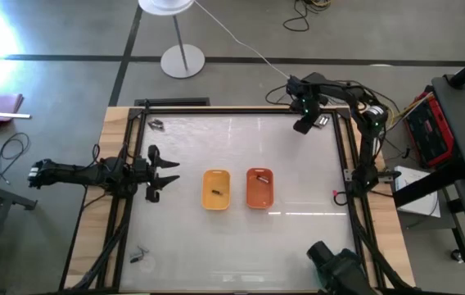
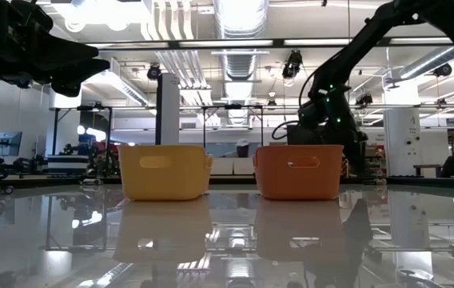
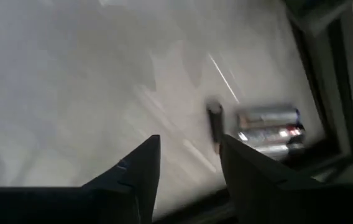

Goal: Sort batteries
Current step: Put the black battery into the yellow bin

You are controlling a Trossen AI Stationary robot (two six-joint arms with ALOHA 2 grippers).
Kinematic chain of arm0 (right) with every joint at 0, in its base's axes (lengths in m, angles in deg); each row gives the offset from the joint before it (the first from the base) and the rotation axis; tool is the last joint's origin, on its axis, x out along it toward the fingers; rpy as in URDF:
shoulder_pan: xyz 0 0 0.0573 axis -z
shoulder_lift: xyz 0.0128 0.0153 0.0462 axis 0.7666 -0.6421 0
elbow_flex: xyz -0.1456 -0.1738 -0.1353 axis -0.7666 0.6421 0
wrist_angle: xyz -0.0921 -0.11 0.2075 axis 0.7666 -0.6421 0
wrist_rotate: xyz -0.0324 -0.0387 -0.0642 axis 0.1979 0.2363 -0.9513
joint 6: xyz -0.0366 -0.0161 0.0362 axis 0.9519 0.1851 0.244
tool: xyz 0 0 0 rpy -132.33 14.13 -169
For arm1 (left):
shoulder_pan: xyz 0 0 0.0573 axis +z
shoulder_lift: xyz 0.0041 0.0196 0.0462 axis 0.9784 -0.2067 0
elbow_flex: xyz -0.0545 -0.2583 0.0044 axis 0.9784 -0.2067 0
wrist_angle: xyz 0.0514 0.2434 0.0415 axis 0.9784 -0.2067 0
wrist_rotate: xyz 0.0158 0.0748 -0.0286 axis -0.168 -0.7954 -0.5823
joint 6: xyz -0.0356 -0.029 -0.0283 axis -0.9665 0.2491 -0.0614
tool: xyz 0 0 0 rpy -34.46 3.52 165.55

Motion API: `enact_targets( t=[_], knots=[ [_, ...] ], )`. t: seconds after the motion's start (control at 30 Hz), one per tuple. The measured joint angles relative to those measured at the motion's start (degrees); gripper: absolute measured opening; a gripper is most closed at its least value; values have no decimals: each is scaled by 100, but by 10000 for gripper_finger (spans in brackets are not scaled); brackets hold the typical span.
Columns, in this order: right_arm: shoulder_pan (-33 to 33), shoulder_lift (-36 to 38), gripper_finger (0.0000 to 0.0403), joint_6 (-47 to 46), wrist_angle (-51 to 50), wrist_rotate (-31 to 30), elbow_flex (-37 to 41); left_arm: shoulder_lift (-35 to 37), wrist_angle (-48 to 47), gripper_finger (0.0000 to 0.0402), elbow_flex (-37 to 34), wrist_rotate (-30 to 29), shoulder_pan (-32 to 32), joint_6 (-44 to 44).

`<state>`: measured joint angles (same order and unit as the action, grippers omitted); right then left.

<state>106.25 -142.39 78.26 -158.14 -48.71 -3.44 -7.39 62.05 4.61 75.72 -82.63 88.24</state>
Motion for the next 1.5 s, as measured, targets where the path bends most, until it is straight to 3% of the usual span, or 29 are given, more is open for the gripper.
enact_targets(
  t=[0.13,0.77,0.9,1.13,1.5],
  knots=[
    [82,-97,157,332,-140,-444,0,0,-2,181,0,1,0,0],
    [362,-41,123,845,-11,61,103,0,-1,181,0,1,-1,-1],
    [422,446,123,875,482,605,438,0,-2,181,0,-1,-1,-1],
    [273,1277,133,1453,1875,557,1296,0,0,181,2,1,0,-2],
    [313,673,128,1218,1991,497,1351,0,0,181,0,1,0,0]
  ],
)
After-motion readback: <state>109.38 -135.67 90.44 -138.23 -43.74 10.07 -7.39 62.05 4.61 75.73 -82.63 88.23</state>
